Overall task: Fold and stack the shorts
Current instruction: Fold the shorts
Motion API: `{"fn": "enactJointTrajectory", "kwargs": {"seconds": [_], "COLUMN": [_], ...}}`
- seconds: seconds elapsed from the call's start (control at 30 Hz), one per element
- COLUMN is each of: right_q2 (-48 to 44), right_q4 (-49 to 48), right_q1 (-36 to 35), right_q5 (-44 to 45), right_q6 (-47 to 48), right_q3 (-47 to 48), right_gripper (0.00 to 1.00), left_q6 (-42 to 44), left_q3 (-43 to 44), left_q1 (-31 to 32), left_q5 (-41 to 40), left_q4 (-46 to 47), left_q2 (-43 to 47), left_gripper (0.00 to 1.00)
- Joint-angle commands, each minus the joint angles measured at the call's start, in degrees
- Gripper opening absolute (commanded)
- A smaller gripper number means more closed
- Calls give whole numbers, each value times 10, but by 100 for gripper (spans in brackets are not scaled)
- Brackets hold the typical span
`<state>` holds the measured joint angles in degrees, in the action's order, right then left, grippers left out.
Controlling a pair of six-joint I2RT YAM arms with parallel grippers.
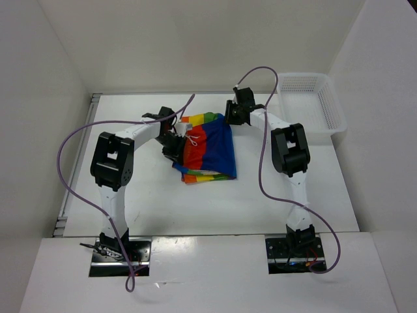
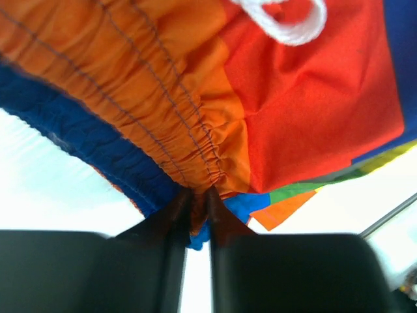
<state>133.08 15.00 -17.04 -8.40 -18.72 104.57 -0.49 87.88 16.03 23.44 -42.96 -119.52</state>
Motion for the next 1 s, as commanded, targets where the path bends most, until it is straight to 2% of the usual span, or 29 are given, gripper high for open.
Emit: {"fn": "enactJointTrajectory", "kwargs": {"seconds": [0.0, 0.03, 0.07, 0.17, 0.2, 0.23, 0.37, 0.4, 0.43, 0.5, 0.53, 0.67, 0.77, 0.87, 0.9, 0.97], "right_q2": [-16, -16, -25, -55, -64, -98, -151, -182, -196, -227, -258, -339, -408, -467, -477, -509], "right_q4": [-36, -36, -36, -36, -36, -29, -8, -2, 11, 27, 34, 81, 92, 110, 117, 133], "right_q1": [6, 6, 6, 6, 6, 6, 6, 6, 6, 6, 6, 24, 58, 103, 116, 161], "right_q5": [28, 15, 2, -17, -17, -32, -59, -59, -59, -40, -28, 9, 44, 70, 70, 70], "right_q6": [17, 31, 47, 94, 104, 132, 168, 186, 198, 227, 255, 311, 351, 392, 399, 399], "right_q3": [4, 4, 4, 4, 4, 10, 15, 15, 15, 3, -4, -65, -134, -203, -218, -254], "right_gripper": [39, 61, 69, 82, 84, 89, 93, 94, 96, 97, 97, 99, 99, 99, 99, 99], "left_q6": [5, 5, 5, 5, 5, 5, 5, 5, 5, 5, 5, 5, 5, 5, 5, 5], "left_q3": [-15, -15, -15, -2, -2, 4, 26, 31, 36, 44, 52, 46, 6, -38, -50, -85], "left_q1": [-1, -1, -1, -1, -1, -1, -9, -14, -14, -14, -14, -27, -67, -143, -186, -224], "left_q5": [-31, -31, -31, -43, -52, -66, -56, -51, -51, -45, -45, -61, -89, -96, -89, -83], "left_q4": [-31, -26, -26, -26, -20, -8, -8, -8, -3, -3, -3, 16, 55, 83, 97, 110], "left_q2": [28, 33, 39, 53, 58, 73, 99, 116, 124, 149, 157, 211, 278, 315, 324, 353], "left_gripper": [29, 35, 44, 59, 66, 72, 79, 83, 92, 94, 100, 100, 100, 100, 100, 100]}}
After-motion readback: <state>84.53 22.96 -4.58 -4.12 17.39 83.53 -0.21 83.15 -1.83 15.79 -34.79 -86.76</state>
